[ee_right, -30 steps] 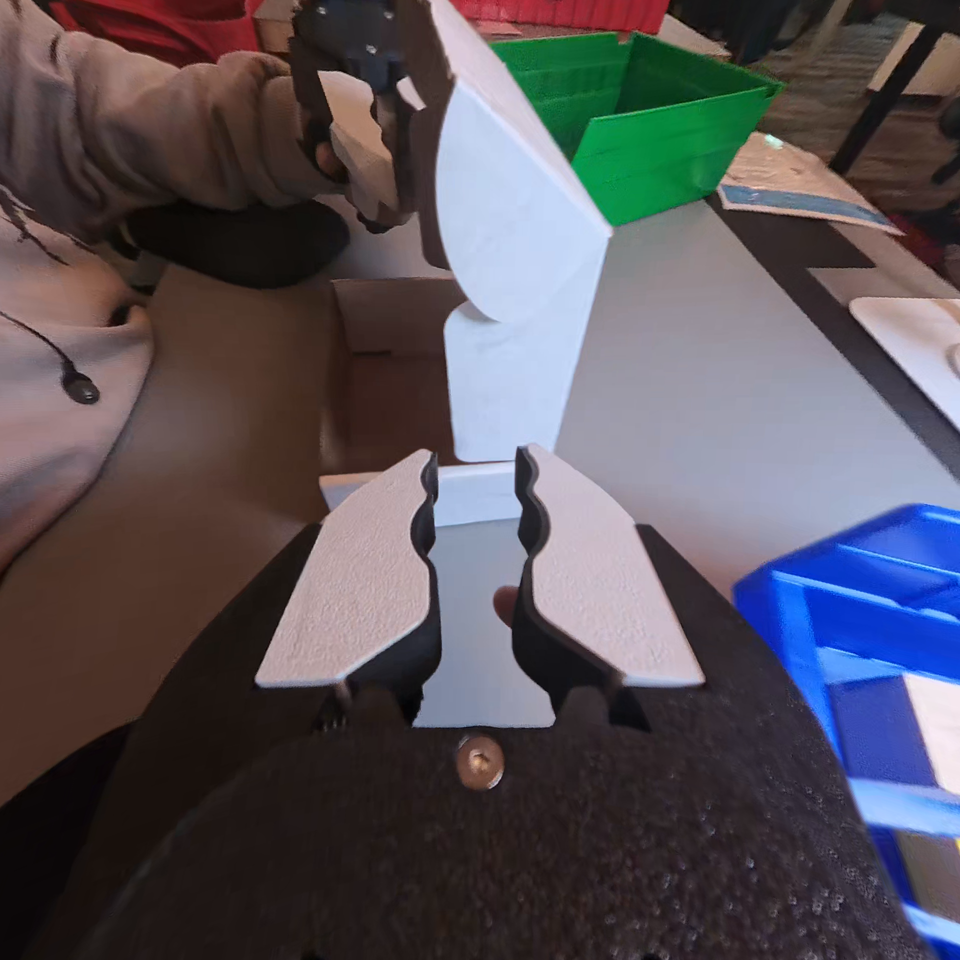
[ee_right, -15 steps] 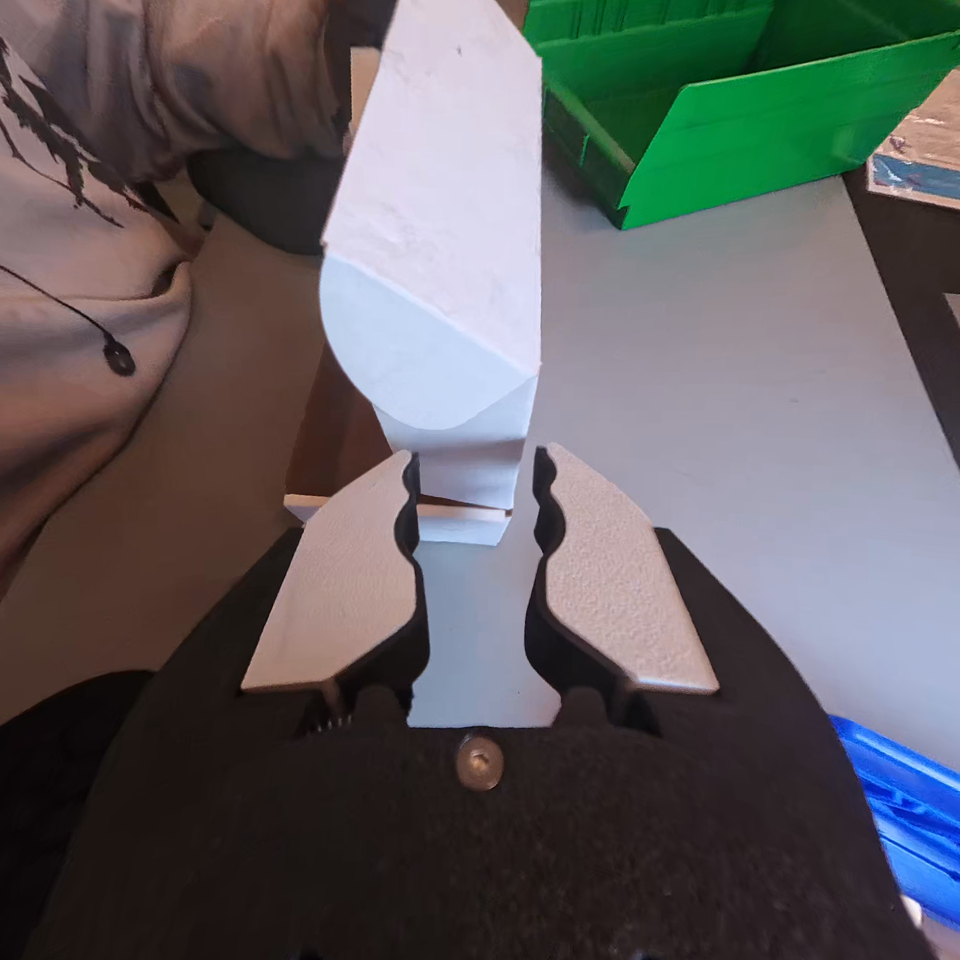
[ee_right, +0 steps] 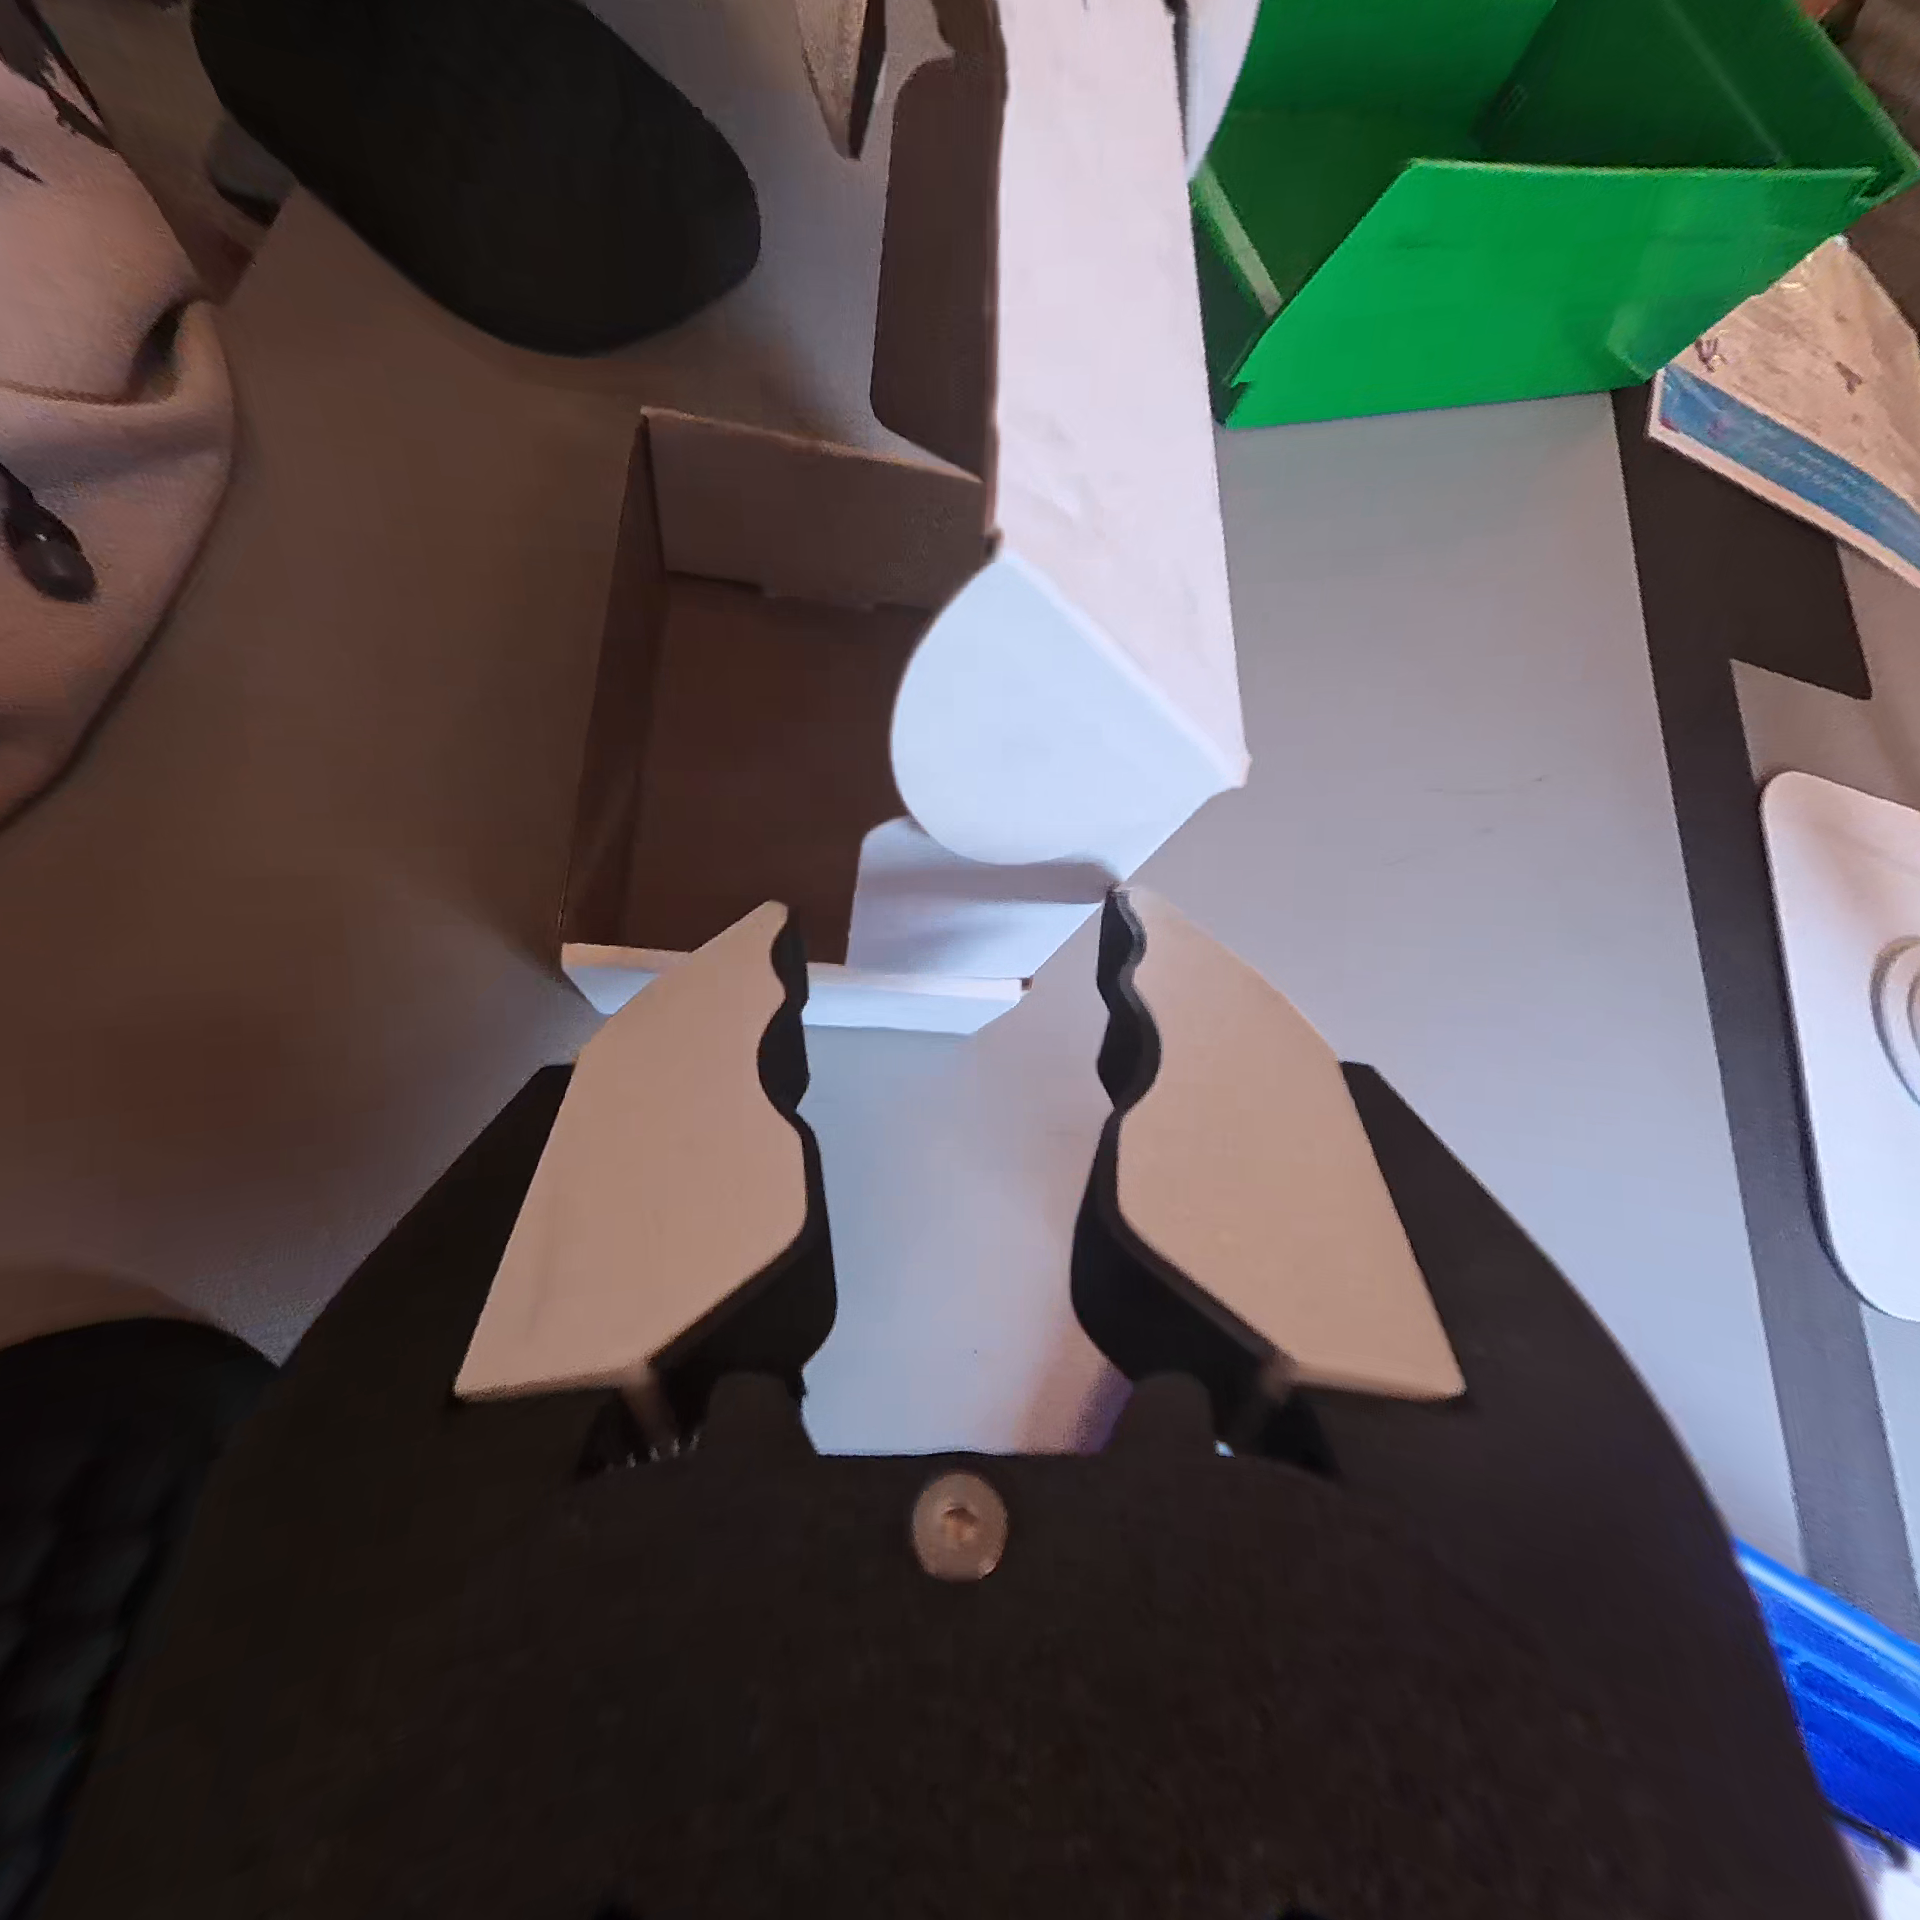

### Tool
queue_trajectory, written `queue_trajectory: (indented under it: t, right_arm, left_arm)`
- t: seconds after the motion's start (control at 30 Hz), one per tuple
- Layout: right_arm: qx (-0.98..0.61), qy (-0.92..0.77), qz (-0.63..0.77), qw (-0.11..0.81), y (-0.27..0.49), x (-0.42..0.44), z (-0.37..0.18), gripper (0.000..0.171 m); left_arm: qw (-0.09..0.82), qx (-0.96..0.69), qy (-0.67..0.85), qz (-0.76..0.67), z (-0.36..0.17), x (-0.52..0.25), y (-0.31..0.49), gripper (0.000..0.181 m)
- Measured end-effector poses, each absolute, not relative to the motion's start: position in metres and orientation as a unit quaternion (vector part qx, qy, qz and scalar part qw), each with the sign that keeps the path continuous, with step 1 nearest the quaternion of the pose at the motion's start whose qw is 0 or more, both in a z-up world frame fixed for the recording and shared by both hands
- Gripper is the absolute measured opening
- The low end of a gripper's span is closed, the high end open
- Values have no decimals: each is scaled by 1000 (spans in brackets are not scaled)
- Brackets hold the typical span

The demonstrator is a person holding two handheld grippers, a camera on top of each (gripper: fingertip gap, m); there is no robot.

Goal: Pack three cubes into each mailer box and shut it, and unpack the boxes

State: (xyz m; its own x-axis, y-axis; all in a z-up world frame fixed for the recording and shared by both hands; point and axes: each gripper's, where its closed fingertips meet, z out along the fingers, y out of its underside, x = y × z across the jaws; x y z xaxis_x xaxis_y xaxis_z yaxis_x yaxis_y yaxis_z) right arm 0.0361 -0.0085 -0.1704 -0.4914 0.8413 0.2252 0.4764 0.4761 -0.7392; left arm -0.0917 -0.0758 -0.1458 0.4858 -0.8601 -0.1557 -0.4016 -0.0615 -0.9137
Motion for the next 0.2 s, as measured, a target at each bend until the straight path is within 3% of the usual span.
queue_trajectory:
  t: [0.03, 0.2]
  right_arm:
    - [-404, -813, 302, 293, -10, 34, -171, 54]
    - [-392, -820, 286, 305, -15, 28, -171, 44]
  left_arm:
    - [512, -689, 461, -225, -146, -85, -74, 63]
    - [516, -677, 474, -224, -150, -72, -76, 51]
